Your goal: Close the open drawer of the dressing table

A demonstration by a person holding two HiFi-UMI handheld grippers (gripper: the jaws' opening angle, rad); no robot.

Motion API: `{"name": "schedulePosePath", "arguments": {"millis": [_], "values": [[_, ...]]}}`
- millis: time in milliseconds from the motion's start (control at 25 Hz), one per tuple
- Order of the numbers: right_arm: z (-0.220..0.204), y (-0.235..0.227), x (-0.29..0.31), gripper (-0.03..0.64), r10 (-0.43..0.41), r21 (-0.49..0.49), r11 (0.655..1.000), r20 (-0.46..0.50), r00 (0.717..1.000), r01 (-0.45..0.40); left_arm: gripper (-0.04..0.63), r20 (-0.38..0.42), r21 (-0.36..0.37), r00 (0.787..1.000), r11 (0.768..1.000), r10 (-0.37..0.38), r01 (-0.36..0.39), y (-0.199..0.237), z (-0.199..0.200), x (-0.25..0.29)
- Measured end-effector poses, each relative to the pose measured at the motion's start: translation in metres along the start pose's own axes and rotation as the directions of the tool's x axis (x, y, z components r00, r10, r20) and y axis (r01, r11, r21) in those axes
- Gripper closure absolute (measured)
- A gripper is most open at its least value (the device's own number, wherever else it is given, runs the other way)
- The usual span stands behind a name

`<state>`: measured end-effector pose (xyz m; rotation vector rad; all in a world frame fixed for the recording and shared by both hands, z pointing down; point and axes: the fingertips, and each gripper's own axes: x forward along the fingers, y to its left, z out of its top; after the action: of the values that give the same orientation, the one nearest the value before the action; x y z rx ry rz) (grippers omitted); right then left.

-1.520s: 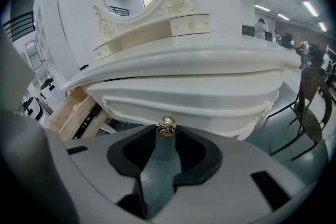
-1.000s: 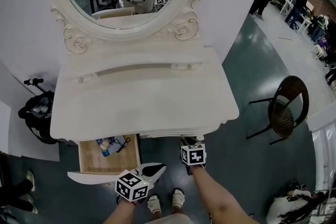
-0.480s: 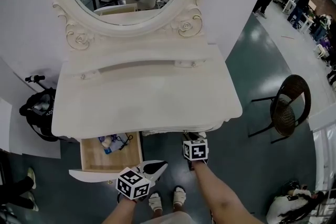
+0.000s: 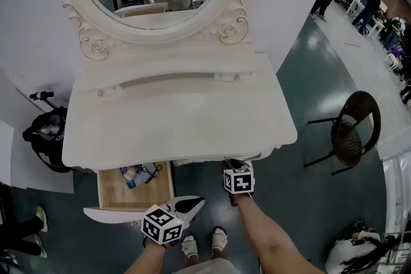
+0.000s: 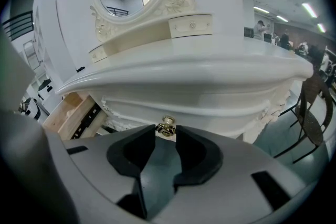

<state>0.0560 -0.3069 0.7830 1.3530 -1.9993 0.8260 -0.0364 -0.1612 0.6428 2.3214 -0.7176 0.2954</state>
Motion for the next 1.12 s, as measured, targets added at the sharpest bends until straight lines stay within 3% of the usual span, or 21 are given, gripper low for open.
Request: {"name": "schedulePosePath", "arguments": {"millis": [1120], "values": [[-0.001,0.004,-0.01,0.479,0.011,-0.013,1.0,0.042,0.999,-0.011,0.586,0.004,-0.001,1.0,1.0,0.01,-0.01,-0.001,0.004,0.004]]}}
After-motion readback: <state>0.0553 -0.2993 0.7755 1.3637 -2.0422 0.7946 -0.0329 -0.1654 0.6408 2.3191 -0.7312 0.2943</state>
